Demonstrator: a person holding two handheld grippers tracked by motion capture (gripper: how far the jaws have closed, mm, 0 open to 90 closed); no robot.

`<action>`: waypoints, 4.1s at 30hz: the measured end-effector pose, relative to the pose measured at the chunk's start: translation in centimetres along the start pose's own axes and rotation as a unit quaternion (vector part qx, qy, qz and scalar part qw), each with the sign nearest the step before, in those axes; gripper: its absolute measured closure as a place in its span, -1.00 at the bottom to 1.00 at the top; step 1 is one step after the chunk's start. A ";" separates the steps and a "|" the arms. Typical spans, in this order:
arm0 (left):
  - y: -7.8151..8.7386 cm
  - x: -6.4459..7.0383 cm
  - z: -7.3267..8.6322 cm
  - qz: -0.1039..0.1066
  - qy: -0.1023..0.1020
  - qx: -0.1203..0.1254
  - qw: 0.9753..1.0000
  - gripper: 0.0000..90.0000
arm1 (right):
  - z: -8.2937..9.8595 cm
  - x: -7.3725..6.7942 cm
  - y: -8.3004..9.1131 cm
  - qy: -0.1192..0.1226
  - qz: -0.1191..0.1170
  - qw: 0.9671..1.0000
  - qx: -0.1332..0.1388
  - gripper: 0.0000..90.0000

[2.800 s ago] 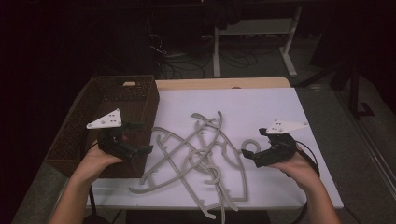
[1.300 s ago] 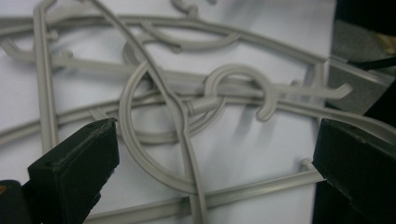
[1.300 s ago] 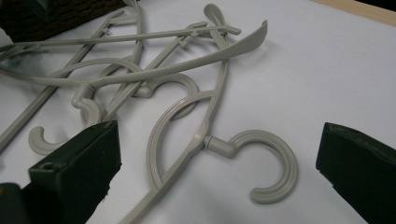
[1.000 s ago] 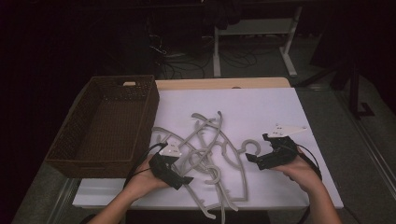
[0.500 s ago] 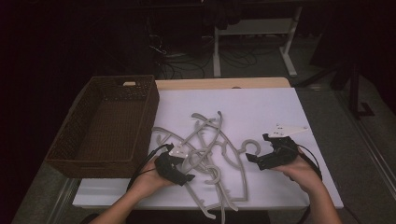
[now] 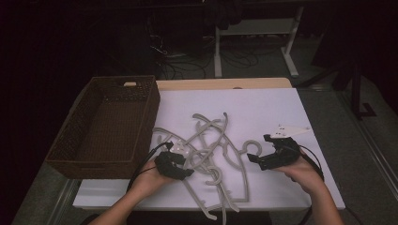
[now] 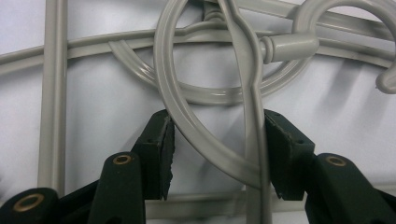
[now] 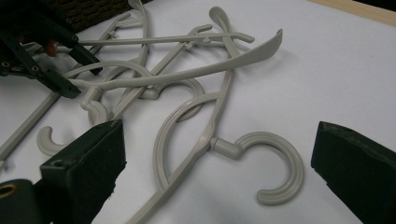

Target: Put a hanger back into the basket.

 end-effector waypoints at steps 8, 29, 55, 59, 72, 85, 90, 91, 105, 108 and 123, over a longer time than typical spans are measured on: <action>0.1 0.0 0.0 0.005 0.023 -0.007 1.000 0.13 | 0.0 0.0 0.1 -0.001 0.000 1.000 0.002 -0.92; 0.9 1.1 0.1 0.050 0.038 -0.028 0.998 0.28 | 0.0 0.1 0.2 -0.004 -0.003 1.000 0.006 -0.92; 4.3 1.0 -2.7 0.056 0.018 0.059 0.997 0.79 | -0.1 0.4 1.5 -0.014 0.009 0.999 0.032 -0.92; 5.5 0.1 -3.7 0.052 0.030 0.080 0.995 0.80 | 0.4 0.7 2.3 -0.023 0.020 0.999 0.039 -0.91; 12.4 -4.1 -8.7 0.047 0.054 0.132 0.989 0.81 | 1.7 0.2 1.2 -0.016 0.006 1.000 0.026 -0.90; 20.1 -11.0 -7.3 -0.009 0.056 0.153 0.987 0.81 | 1.9 0.3 0.8 -0.018 0.003 1.000 0.021 -0.90; 21.2 -14.0 -3.7 -0.023 0.065 0.145 0.987 0.81 | 2.0 0.5 0.7 -0.019 0.005 1.000 0.018 -0.90; 21.3 -14.5 -2.9 -0.023 0.072 0.143 0.987 0.81 | 2.0 0.5 0.7 -0.019 0.006 1.000 0.018 -0.90; 22.5 -18.9 5.8 -0.036 0.123 0.128 0.983 0.81 | 2.1 0.7 0.5 -0.025 0.009 1.000 0.014 -0.90; 22.5 -19.3 6.6 -0.036 0.125 0.116 0.985 0.81 | 2.1 0.7 0.4 -0.024 0.009 1.000 0.013 -0.90; 19.0 -20.8 8.4 -0.024 0.151 0.053 0.987 0.81 | 2.1 0.9 0.5 -0.027 0.010 0.999 0.015 -0.90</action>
Point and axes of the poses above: each handheld gripper's, and its own axes: y roughly backward along the jaws, z roughly out of its underside, x roughly to its right, the point moved 2 cm from there along -y, roughly forward along the jaws, and after that the axes turned 6 degrees about -z, right-handed, at the moved point
